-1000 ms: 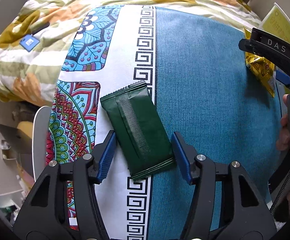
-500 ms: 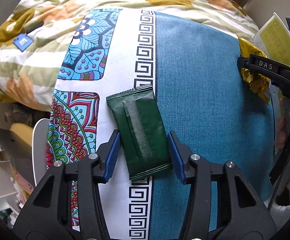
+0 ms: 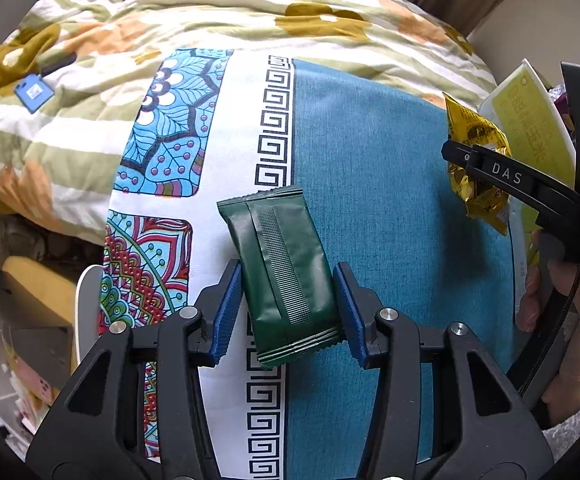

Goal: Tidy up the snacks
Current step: 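Carry both items into the yellow box and open both tools to drop them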

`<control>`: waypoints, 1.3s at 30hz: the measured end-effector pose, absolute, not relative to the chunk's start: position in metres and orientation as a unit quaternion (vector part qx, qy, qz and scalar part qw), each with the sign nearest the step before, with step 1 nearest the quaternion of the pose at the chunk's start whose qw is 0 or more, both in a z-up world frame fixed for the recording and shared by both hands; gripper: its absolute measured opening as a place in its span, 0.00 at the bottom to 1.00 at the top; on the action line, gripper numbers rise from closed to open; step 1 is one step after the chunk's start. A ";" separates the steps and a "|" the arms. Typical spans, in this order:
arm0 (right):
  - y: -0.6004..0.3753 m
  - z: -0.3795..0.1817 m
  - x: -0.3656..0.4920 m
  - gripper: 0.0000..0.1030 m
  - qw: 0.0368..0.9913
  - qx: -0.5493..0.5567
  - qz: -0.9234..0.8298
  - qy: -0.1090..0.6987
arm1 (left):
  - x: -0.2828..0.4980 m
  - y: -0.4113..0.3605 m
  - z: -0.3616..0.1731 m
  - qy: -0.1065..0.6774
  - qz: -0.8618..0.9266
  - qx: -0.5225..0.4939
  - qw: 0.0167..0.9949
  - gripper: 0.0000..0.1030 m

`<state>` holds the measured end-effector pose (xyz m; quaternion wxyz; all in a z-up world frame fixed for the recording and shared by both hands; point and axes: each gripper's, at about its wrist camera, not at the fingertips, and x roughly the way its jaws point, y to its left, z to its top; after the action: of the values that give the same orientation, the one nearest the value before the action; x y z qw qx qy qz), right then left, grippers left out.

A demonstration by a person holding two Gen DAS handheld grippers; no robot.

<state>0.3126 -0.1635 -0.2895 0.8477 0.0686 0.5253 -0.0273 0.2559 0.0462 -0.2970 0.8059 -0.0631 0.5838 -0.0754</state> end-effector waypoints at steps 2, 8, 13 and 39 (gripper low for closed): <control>-0.162 -0.287 0.312 0.50 0.849 0.069 -0.024 0.523 | 0.256 0.046 -0.294 0.581 -0.080 -0.068 0.807 0.41; -0.161 -0.273 0.309 0.49 0.854 0.075 -0.016 0.515 | 0.261 0.044 -0.260 0.552 -0.103 -0.080 0.824 0.41; -0.165 -0.237 0.301 0.49 0.868 0.079 -0.003 0.491 | 0.267 0.025 -0.211 0.507 -0.134 -0.082 0.848 0.41; -0.401 -0.103 0.162 0.49 0.905 0.125 -0.048 0.403 | 0.218 -0.272 -0.128 0.444 -0.252 -0.019 0.859 0.41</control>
<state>0.1624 -0.4008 -0.1035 0.9054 0.1248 0.4029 -0.0480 0.2176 -0.2722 -0.1275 0.8594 -0.0192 0.4443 -0.2522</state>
